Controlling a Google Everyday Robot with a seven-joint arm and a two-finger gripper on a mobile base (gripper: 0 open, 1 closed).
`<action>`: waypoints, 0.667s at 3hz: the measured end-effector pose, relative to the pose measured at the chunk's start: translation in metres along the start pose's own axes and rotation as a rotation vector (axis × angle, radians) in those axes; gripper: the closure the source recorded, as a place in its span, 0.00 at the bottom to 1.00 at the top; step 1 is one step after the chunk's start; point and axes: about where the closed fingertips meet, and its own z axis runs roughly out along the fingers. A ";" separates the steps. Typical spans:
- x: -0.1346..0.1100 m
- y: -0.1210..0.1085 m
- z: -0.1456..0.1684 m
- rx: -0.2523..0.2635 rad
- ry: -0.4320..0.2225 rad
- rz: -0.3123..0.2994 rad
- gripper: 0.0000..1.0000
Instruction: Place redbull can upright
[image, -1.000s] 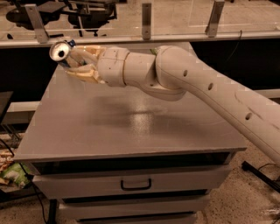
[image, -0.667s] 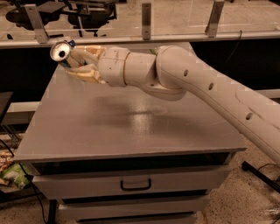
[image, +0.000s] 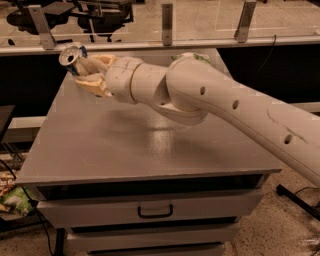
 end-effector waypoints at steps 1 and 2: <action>0.005 -0.005 -0.001 0.074 0.029 0.058 1.00; 0.029 -0.026 -0.014 0.186 0.038 0.103 1.00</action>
Offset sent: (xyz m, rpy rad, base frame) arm 0.0273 -0.0438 -0.0300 0.2384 0.0751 -0.2693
